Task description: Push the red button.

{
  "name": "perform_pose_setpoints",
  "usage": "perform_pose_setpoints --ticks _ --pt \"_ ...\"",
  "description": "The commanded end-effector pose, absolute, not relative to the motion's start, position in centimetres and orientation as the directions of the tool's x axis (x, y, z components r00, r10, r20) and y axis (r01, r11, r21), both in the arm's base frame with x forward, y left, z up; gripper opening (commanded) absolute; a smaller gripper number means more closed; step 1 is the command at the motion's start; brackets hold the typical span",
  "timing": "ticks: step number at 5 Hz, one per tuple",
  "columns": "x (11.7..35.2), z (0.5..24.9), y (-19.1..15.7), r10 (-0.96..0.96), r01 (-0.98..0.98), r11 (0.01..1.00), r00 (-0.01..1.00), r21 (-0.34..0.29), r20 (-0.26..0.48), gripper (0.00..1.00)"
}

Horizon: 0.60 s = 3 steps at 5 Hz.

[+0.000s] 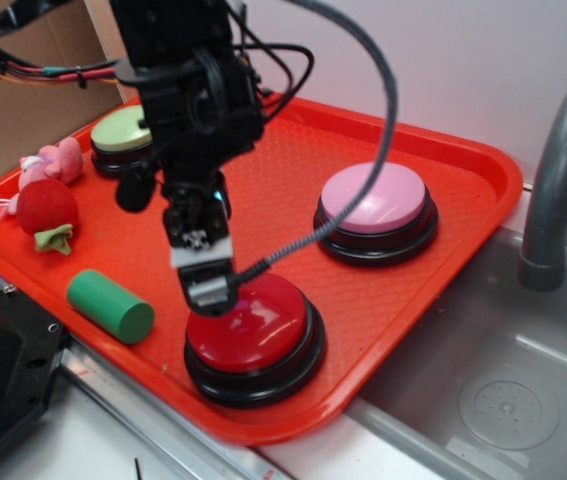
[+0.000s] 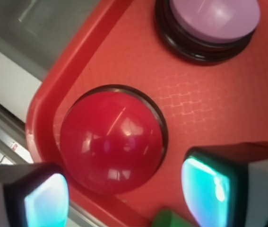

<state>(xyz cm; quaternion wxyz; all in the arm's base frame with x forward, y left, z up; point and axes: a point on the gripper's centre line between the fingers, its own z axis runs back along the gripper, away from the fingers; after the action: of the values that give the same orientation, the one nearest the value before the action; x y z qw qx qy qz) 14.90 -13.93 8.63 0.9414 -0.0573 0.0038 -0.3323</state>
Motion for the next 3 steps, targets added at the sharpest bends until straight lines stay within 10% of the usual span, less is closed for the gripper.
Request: perform_pose_setpoints --ticks 1,3 --pt "14.2 8.4 -15.9 -0.681 0.682 0.725 0.731 -0.099 0.044 1.00" --pt "13.8 6.8 -16.6 -0.712 0.709 0.701 0.701 -0.082 -0.024 1.00"
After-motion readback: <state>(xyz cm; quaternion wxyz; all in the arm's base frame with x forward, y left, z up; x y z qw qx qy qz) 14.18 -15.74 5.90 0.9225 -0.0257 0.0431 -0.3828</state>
